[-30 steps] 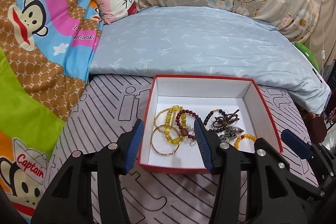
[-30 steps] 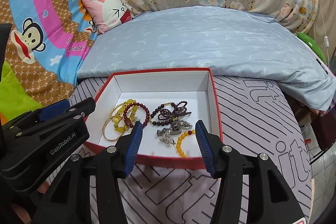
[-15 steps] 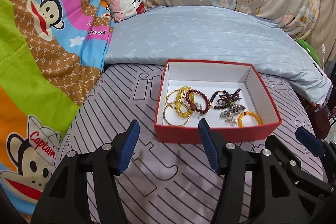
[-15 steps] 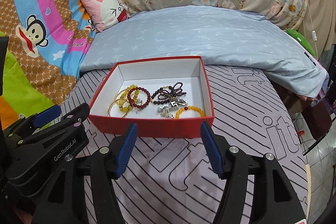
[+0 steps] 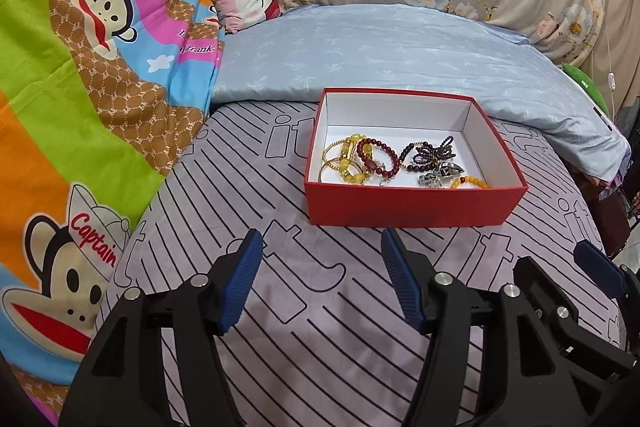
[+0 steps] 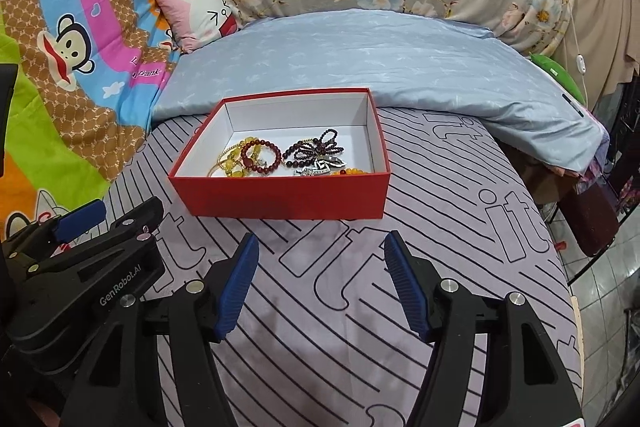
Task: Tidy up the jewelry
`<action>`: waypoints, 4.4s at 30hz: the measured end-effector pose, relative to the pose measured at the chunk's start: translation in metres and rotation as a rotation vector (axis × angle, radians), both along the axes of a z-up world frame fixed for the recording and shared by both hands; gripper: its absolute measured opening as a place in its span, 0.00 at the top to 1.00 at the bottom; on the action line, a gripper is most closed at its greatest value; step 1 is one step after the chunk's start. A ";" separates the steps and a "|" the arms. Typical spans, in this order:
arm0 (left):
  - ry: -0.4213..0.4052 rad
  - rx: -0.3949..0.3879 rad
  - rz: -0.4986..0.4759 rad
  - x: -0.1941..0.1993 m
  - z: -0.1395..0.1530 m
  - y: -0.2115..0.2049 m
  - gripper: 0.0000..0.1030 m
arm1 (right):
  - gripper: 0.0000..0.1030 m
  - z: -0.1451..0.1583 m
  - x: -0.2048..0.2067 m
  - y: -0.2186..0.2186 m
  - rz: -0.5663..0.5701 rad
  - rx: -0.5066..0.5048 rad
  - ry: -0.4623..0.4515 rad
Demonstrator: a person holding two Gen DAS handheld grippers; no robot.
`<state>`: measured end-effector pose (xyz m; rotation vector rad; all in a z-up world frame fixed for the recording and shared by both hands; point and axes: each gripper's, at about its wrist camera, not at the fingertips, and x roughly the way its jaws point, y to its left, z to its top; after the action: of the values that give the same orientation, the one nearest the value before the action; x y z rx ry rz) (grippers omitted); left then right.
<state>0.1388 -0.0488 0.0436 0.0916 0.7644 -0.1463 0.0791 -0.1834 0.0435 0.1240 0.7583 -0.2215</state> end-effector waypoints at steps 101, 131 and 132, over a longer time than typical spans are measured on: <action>0.010 0.039 0.078 -0.002 -0.013 0.007 0.16 | 0.23 -0.013 -0.003 -0.009 -0.036 -0.002 0.011; 0.011 0.041 0.088 0.002 -0.015 0.005 0.19 | 0.23 -0.013 0.001 -0.010 -0.033 -0.008 0.016; 0.010 0.041 0.088 0.002 -0.015 0.005 0.19 | 0.23 -0.013 0.001 -0.010 -0.033 -0.007 0.016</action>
<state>0.1406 -0.0438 0.0287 0.0962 0.7804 -0.0478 0.0802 -0.1935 0.0308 0.1283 0.7719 -0.2572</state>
